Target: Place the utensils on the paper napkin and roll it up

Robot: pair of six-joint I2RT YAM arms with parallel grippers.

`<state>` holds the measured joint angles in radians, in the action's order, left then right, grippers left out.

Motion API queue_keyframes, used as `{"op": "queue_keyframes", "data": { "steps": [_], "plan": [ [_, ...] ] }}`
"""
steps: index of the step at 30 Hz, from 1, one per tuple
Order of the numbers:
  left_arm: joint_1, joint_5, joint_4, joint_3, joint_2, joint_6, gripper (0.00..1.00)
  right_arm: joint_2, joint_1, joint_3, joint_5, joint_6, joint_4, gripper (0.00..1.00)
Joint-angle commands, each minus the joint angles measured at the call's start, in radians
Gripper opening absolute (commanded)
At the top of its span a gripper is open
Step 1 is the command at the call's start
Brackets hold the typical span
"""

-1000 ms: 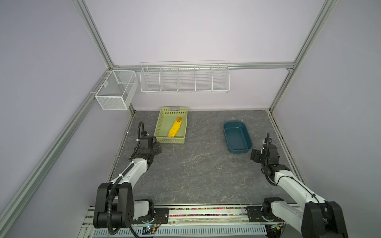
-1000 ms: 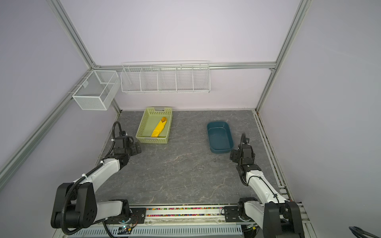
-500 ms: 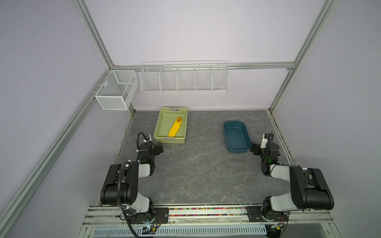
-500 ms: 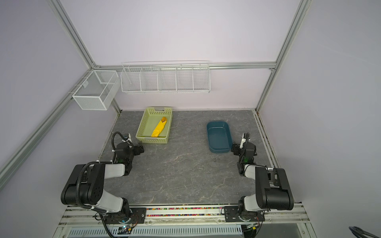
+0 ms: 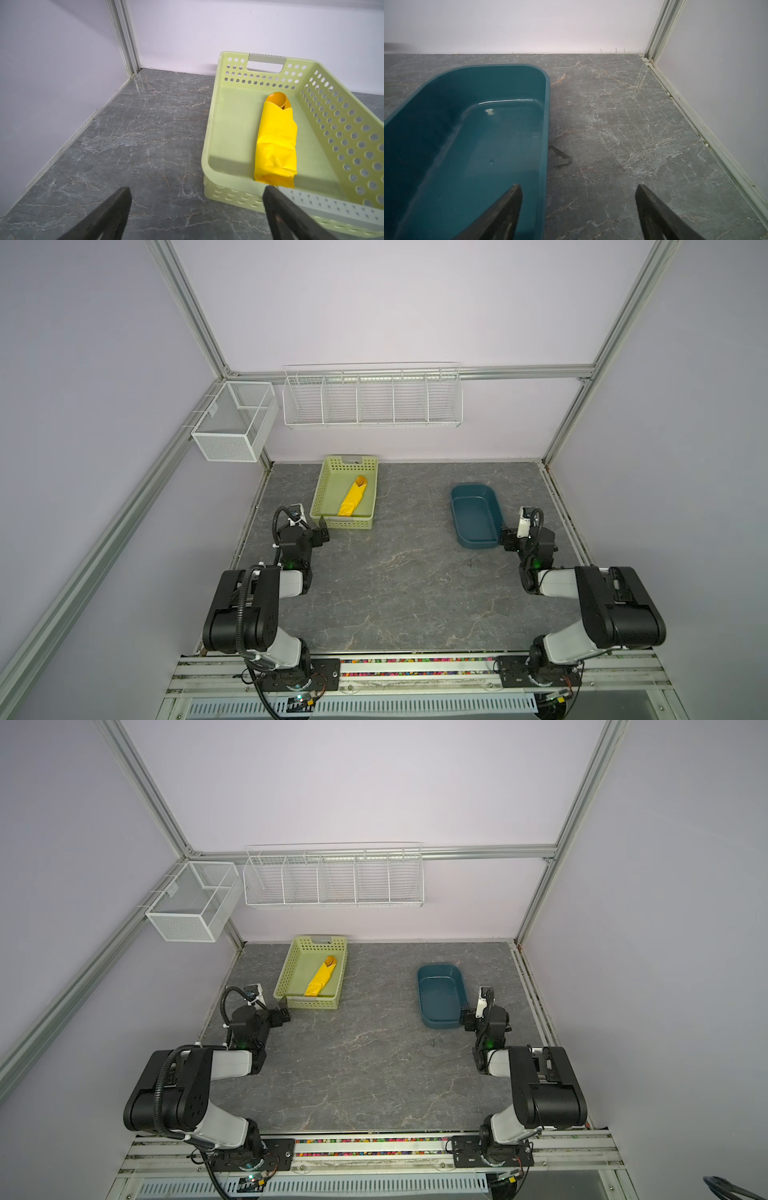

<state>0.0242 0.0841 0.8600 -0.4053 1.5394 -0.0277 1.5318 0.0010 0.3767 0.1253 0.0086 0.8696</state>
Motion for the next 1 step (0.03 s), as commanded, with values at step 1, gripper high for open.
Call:
{"op": "queue_keyframes", "data": {
  "steps": [1],
  "plan": [
    [-0.006,-0.009,0.033,0.011,0.009,0.017,0.99,-0.001,0.001,-0.002,-0.017,-0.037,0.020,0.88]
  ]
}}
